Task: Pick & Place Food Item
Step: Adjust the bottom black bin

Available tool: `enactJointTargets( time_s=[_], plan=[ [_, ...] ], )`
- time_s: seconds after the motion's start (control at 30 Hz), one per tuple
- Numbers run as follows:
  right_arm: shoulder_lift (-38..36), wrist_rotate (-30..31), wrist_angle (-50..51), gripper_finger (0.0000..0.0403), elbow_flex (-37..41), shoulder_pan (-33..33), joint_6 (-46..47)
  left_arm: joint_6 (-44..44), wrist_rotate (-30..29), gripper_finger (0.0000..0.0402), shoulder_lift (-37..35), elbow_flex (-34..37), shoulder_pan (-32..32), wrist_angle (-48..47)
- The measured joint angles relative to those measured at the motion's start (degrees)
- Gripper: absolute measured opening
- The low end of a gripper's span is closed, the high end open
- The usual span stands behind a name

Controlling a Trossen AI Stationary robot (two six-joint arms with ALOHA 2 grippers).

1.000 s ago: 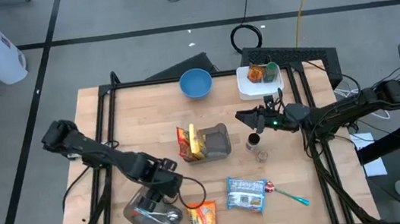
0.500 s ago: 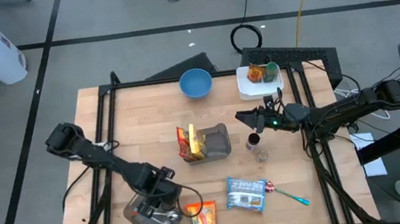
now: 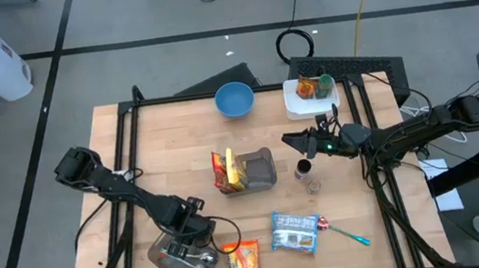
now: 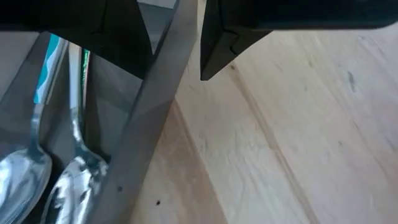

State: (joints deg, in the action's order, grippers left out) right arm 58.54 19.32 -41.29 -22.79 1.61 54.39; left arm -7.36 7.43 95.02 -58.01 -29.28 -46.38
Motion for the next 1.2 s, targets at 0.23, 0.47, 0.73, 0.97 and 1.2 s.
enactJointTargets(
  time_s=[0.23, 0.47, 0.73, 0.97, 1.2],
  plan=[
    [0.0, 0.0, 0.0, 0.0212, 0.0, 0.0, 0.0, -0.7, 0.0, 0.0123, 0.0, 0.2, 0.0, 0.1],
    [0.0, 0.1, 0.0, 0.0212, 0.0, 0.0, 0.4, -1.8, 0.1, 0.0050, 0.0, 0.2, 0.0, 0.2],
    [0.0, 0.1, 0.0, 0.0212, 0.0, 0.0, 0.4, -4.7, 0.6, 0.0015, 0.0, 0.1, 0.1, 0.3],
    [0.0, 0.1, 0.0, 0.0212, 0.0, 0.0, 0.4, -7.7, 1.6, 0.0022, 0.0, 0.1, 0.0, 0.0],
    [0.0, 0.1, 0.0, 0.0212, 0.0, 0.0, 0.4, -11.9, 2.1, 0.0020, -0.6, 1.7, 0.0, 0.3]
  ],
)
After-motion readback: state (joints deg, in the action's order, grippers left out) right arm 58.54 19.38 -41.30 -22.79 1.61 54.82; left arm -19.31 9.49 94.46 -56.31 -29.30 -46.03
